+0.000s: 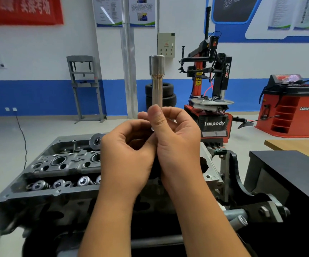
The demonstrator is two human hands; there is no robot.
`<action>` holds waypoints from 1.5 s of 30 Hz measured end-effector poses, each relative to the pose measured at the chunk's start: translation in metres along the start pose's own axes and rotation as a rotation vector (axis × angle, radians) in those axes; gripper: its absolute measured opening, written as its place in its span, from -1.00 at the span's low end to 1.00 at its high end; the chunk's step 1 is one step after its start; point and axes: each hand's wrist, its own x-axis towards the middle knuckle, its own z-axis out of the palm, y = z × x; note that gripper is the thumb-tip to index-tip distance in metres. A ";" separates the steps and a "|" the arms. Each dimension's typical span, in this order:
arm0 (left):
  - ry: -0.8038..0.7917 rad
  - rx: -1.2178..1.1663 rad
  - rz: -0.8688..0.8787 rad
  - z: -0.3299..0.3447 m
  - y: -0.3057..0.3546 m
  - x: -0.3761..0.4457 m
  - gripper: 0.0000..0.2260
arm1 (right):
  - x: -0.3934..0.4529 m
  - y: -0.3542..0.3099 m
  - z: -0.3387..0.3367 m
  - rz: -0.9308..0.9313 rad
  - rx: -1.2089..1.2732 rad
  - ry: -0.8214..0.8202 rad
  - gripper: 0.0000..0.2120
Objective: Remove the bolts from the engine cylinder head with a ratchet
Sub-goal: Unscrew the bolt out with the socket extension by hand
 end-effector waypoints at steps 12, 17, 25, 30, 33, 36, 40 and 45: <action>-0.060 0.023 -0.080 -0.006 -0.004 0.001 -0.81 | 0.001 0.003 0.001 -0.009 -0.005 -0.002 -0.68; -0.169 0.012 -0.114 -0.010 -0.003 0.002 -0.83 | 0.001 0.005 0.001 -0.060 -0.055 0.039 -0.75; -0.086 0.021 -0.110 -0.006 -0.002 0.000 -0.85 | 0.000 0.001 0.002 -0.023 0.002 0.011 -0.75; -0.138 -0.007 -0.098 -0.008 0.001 0.000 -0.87 | -0.001 0.001 0.001 -0.046 -0.019 0.016 -0.78; -0.226 -0.029 -0.123 -0.008 0.002 0.001 -0.80 | 0.001 0.003 0.001 -0.048 -0.073 0.037 -0.67; -0.135 0.003 -0.100 -0.006 0.000 0.001 -0.83 | 0.003 0.004 0.000 -0.016 -0.035 0.029 -0.65; -0.039 0.025 -0.095 -0.005 -0.005 0.001 -0.86 | 0.002 0.004 0.000 -0.039 -0.022 0.022 -0.68; -0.240 -0.052 -0.110 -0.008 -0.001 0.001 -0.82 | 0.003 0.006 0.000 -0.058 -0.063 0.010 -0.70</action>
